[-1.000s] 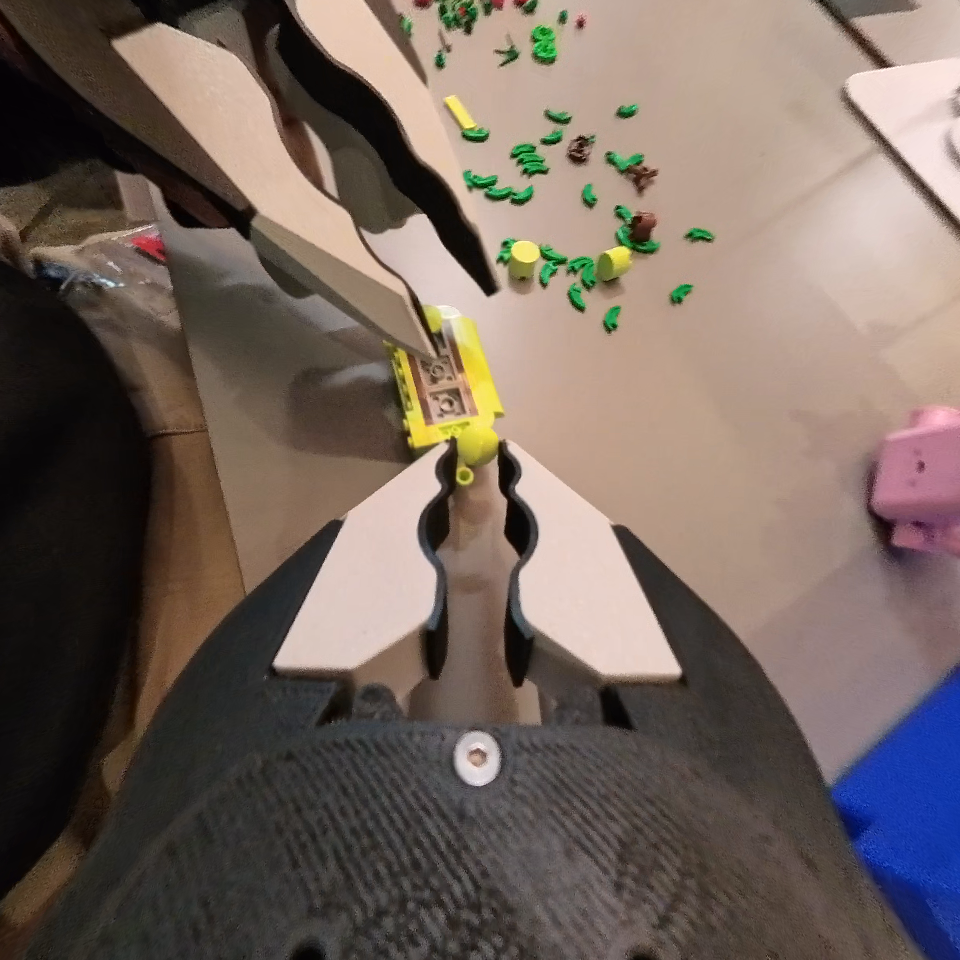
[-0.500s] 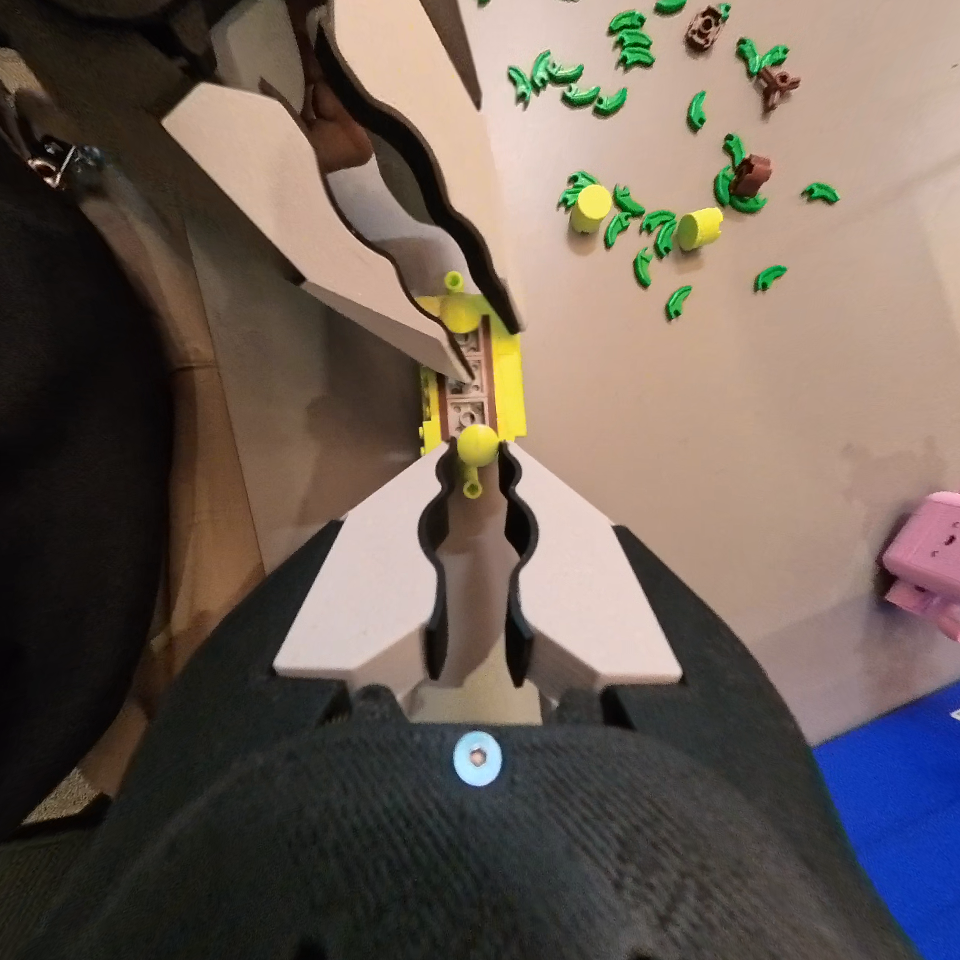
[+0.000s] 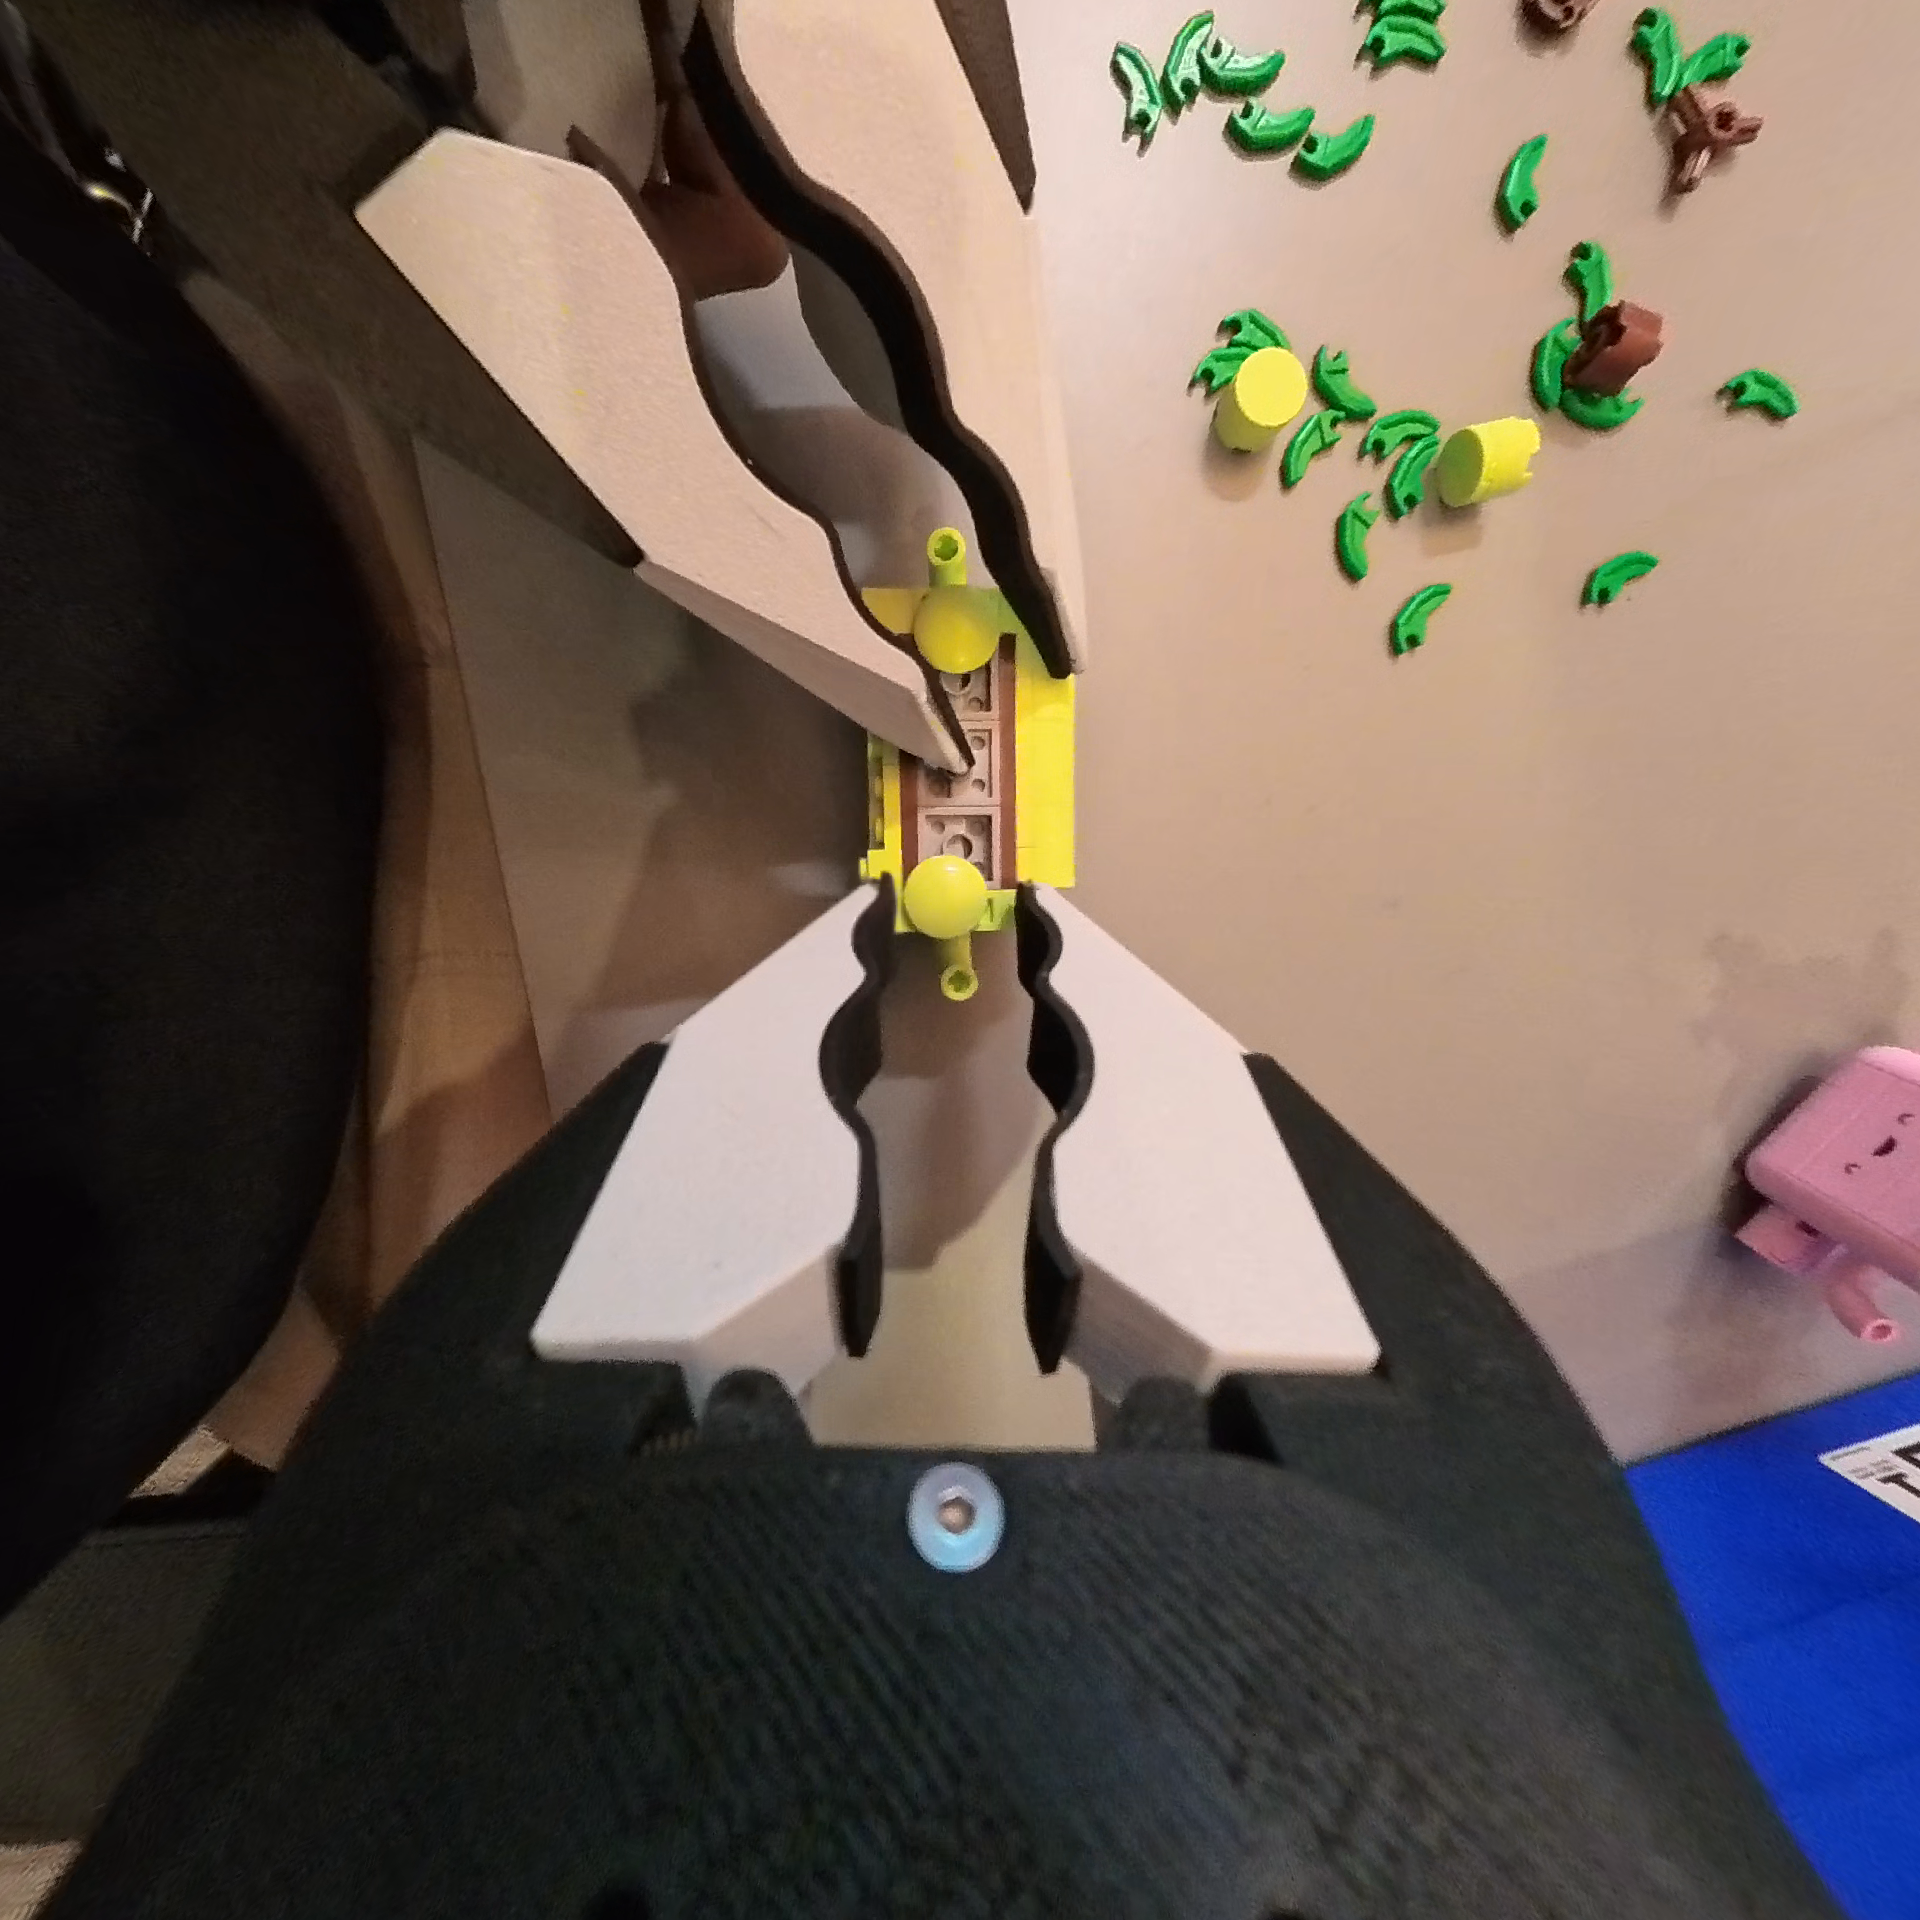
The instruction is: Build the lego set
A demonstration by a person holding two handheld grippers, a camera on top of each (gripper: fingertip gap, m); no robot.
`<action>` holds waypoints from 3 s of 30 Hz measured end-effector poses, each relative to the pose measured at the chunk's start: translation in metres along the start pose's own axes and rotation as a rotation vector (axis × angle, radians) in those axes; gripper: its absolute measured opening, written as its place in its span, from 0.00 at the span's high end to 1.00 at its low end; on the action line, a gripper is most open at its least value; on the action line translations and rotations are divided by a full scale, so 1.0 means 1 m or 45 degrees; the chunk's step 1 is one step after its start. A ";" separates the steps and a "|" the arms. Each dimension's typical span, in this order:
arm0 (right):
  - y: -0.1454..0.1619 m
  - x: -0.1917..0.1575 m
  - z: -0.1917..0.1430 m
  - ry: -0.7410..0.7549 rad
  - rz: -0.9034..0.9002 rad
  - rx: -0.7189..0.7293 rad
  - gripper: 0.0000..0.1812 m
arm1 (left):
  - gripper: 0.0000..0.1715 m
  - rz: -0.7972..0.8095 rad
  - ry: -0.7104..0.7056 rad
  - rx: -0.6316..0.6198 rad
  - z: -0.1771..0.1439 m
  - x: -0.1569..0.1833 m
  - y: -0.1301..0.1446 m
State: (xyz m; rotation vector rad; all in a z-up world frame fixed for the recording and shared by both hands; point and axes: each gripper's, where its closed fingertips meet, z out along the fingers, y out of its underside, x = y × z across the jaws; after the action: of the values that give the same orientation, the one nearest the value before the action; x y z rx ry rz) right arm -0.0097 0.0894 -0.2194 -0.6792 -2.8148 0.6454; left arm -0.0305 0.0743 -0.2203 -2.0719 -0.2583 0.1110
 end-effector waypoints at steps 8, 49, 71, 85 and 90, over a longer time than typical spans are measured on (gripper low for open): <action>-0.001 0.001 -0.007 0.028 0.106 0.047 0.89 | 0.87 -0.006 -0.005 0.002 -0.002 0.001 0.001; -0.001 -0.002 -0.003 0.225 0.152 0.241 0.94 | 0.87 -0.030 0.017 0.002 -0.002 0.001 0.001; -0.011 -0.008 -0.013 -0.091 -0.211 0.366 0.89 | 0.86 -0.103 0.082 0.008 -0.002 0.001 0.001; -0.005 -0.011 -0.006 -0.386 -0.424 0.195 0.89 | 0.87 0.031 -0.014 0.000 -0.002 0.002 0.001; -0.008 -0.008 -0.005 -0.385 -0.423 0.190 0.89 | 0.87 0.038 -0.021 0.000 -0.002 0.002 0.001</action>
State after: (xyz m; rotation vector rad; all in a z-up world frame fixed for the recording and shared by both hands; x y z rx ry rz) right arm -0.0045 0.0809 -0.2122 -0.0864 -3.0033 0.9459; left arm -0.0277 0.0723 -0.2202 -2.0759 -0.2376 0.1463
